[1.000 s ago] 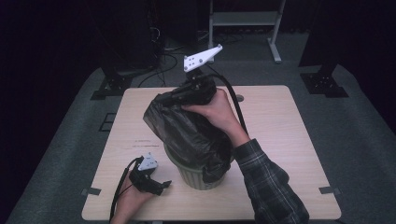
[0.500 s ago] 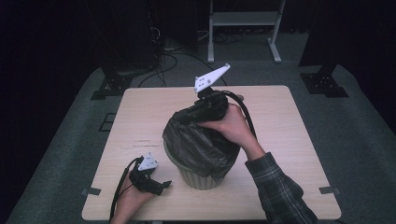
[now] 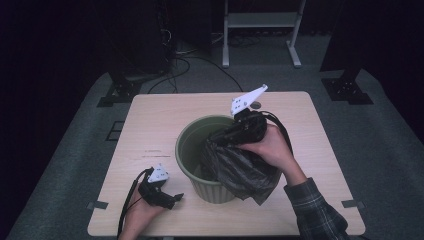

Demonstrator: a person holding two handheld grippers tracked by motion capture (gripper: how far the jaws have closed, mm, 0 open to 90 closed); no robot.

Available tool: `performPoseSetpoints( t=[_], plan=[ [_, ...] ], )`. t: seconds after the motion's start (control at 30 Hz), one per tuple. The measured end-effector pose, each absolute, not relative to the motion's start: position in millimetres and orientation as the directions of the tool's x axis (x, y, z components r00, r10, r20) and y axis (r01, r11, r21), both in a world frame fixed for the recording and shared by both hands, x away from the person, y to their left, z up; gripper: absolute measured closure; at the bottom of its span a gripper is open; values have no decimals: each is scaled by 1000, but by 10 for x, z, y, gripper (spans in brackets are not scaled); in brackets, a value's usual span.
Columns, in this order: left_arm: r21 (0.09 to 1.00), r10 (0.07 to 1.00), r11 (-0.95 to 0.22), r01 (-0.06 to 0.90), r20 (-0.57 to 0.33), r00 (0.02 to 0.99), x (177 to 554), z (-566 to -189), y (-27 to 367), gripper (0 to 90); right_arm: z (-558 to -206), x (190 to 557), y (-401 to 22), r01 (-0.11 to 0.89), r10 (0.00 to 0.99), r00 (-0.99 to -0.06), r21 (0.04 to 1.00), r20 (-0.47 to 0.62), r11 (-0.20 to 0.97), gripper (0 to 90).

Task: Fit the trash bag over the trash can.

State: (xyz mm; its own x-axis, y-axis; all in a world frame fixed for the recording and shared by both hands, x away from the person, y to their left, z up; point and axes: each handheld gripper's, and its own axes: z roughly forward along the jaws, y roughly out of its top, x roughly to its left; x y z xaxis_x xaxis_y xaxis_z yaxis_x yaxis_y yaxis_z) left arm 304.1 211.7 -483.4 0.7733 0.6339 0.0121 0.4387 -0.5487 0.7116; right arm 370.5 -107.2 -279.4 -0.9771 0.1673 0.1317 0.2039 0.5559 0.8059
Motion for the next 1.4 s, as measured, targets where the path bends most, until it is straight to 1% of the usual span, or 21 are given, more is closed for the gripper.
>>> performPoseSetpoints(
  t=[0.13, 0.2, 0.27, 0.33, 0.5, 0.57, 0.67, 0.87, 0.9, 1.0, 1.13, 1.17, 1.23, 1.27, 1.3, 1.4],
  plan=[
    [712, 636, -546, 441, 11, 771, 3041, -4833, 2117, 0, -2841, 3686, -1099, 217, 186, -974, 786, 132, 579, 806],
    [712, 637, -546, 441, 10, 771, 3041, -4833, 2118, 0, -2861, 3684, -1089, 216, 195, -973, 769, 121, 601, 779],
    [713, 634, -546, 439, 10, 773, 3042, -4833, 2124, 0, -2873, 3687, -1082, 221, 199, -972, 760, 123, 611, 722],
    [714, 637, -537, 450, -6, 770, 3049, -4819, 2143, 0, -2880, 3694, -1080, 226, 211, -970, 755, 118, 616, 624],
    [738, 633, -514, 437, -18, 774, 3040, -4674, 2197, 0, -2830, 3695, -1121, 229, 241, -965, 778, 103, 585, 443],
    [754, 629, -501, 425, -20, 777, 3024, -4587, 2223, 0, -2799, 3690, -1148, 226, 248, -964, 789, 96, 572, 390],
    [774, 620, -486, 405, -20, 784, 2992, -4435, 2280, 0, -2749, 3681, -1202, 223, 257, -962, 805, 91, 549, 338],
    [809, 581, -462, 364, -34, 813, 2910, -4067, 2390, 0, -2676, 3663, -1311, 225, 271, -958, 825, 91, 519, 322],
    [810, 568, -469, 351, -28, 823, 2896, -4002, 2404, 37, -2670, 3661, -1319, 223, 272, -958, 826, 88, 518, 321],
    [814, 556, -475, 334, -16, 831, 2855, -3810, 2416, 61, -2655, 3652, -1344, 225, 276, -957, 827, 88, 516, 322],
    [835, 535, -469, 289, 7, 845, 2817, -3544, 2427, 173, -2641, 3640, -1384, 226, 285, -955, 828, 83, 514, 323],
    [839, 529, -469, 276, 17, 849, 2810, -3458, 2423, 214, -2637, 3637, -1397, 226, 286, -955, 828, 83, 513, 325],
    [851, 513, -459, 254, 21, 858, 2810, -3323, 2401, 255, -2630, 3629, -1429, 227, 291, -953, 831, 82, 508, 327],
    [855, 503, -457, 246, 20, 864, 2812, -3271, 2387, 310, -2627, 3629, -1449, 227, 292, -953, 833, 83, 504, 328],
    [860, 491, -455, 231, 26, 871, 2819, -3203, 2363, 332, -2625, 3628, -1461, 228, 294, -952, 834, 83, 503, 329],
    [865, 453, -468, 181, 60, 889, 2851, -3013, 2248, 330, -2623, 3622, -1511, 234, 298, -950, 839, 90, 491, 331]
  ],
)
